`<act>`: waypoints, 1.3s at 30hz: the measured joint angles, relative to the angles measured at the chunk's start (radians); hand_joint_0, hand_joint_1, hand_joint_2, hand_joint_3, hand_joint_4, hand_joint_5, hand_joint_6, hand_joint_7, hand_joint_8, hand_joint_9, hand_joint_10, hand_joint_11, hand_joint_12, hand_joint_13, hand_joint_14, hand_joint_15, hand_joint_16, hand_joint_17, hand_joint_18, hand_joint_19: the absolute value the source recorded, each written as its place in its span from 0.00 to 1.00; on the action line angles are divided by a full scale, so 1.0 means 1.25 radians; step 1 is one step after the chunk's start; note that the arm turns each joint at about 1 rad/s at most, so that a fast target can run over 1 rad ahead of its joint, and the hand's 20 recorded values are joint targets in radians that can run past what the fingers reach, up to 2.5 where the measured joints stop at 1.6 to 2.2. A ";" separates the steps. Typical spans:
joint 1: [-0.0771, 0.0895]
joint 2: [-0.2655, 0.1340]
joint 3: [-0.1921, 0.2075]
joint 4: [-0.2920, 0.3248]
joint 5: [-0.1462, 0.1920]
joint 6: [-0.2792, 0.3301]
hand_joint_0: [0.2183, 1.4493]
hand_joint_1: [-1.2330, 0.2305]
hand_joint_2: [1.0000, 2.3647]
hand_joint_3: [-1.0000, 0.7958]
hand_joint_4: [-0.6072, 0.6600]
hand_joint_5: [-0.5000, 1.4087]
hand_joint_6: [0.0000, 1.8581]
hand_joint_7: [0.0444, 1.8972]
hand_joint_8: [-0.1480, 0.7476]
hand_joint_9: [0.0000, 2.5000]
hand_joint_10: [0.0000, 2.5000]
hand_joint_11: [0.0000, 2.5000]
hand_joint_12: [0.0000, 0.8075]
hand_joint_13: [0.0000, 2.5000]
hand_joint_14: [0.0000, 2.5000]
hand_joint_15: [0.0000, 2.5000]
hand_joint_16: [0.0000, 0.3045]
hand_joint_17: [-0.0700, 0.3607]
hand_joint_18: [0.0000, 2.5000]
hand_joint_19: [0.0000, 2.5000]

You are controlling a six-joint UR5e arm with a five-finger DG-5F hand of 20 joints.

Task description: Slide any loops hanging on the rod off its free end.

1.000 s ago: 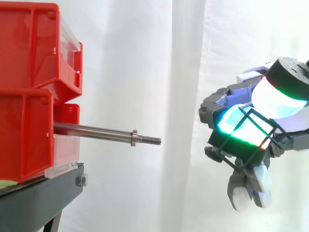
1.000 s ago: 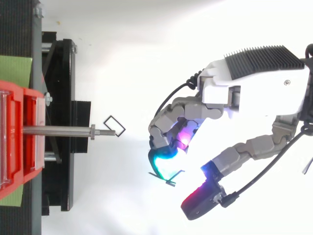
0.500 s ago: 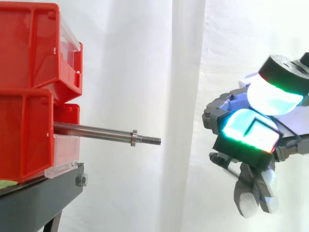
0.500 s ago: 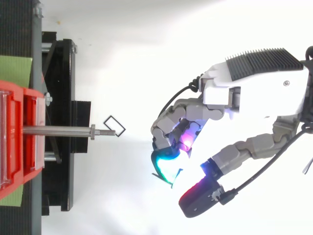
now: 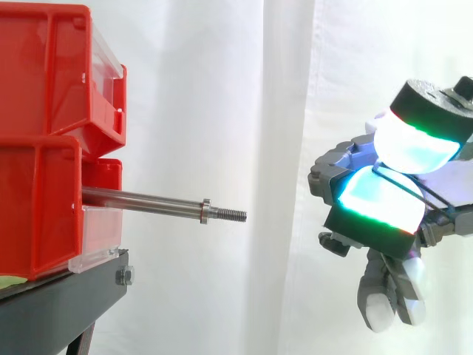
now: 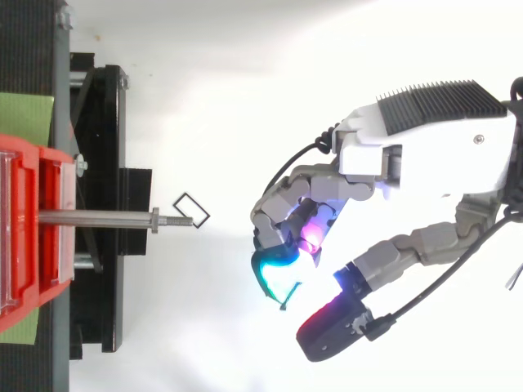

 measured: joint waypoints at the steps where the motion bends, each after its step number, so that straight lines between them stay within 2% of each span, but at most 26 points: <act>1: 0.000 0.000 0.000 0.000 0.000 0.000 0.30 0.38 0.01 0.38 0.54 0.19 0.44 0.64 0.52 0.44 0.01 0.15 0.39 0.36 0.00 0.06 0.16 0.41 0.38 0.15; 7: 0.000 0.000 0.000 -0.002 0.001 0.005 0.29 0.35 0.01 0.43 0.51 0.19 0.46 0.65 0.51 0.44 0.01 0.15 0.39 0.36 0.00 0.06 0.16 0.41 0.38 0.15; 8: 0.000 0.000 0.000 -0.001 0.001 0.005 0.29 0.35 0.01 0.43 0.51 0.19 0.46 0.62 0.51 0.44 0.01 0.15 0.39 0.36 0.00 0.06 0.16 0.41 0.38 0.15; 11: 0.000 0.000 0.000 -0.001 0.001 0.006 0.29 0.37 0.01 0.39 0.54 0.18 0.46 0.60 0.51 0.43 0.01 0.15 0.40 0.36 0.00 0.06 0.16 0.41 0.38 0.15; 14: 0.000 0.000 0.000 -0.001 0.001 0.006 0.28 0.43 0.00 0.31 0.56 0.19 0.46 0.55 0.52 0.44 0.01 0.15 0.39 0.36 0.00 0.06 0.16 0.41 0.38 0.15; 19: 0.000 0.000 0.000 0.000 0.001 0.006 0.28 0.46 0.00 0.28 0.55 0.19 0.44 0.59 0.51 0.44 0.01 0.14 0.40 0.36 0.00 0.06 0.16 0.41 0.38 0.15; 22: 0.000 0.000 0.000 0.000 0.001 0.006 0.30 0.45 0.00 0.30 0.55 0.20 0.43 0.60 0.51 0.44 0.01 0.14 0.39 0.36 0.00 0.06 0.15 0.41 0.38 0.15; 26: 0.000 0.000 0.000 -0.001 0.001 0.006 0.31 0.40 0.01 0.35 0.51 0.20 0.44 0.61 0.50 0.43 0.01 0.13 0.39 0.36 0.00 0.06 0.15 0.41 0.37 0.15; 34: 0.000 0.000 0.000 -0.002 0.001 0.007 0.29 0.34 0.01 0.45 0.49 0.20 0.46 0.63 0.50 0.42 0.00 0.13 0.39 0.36 0.00 0.06 0.15 0.41 0.38 0.15; 39: 0.000 0.000 0.000 -0.004 0.001 0.007 0.28 0.39 0.01 0.36 0.54 0.20 0.45 0.64 0.50 0.42 0.01 0.14 0.39 0.36 0.00 0.07 0.16 0.41 0.38 0.15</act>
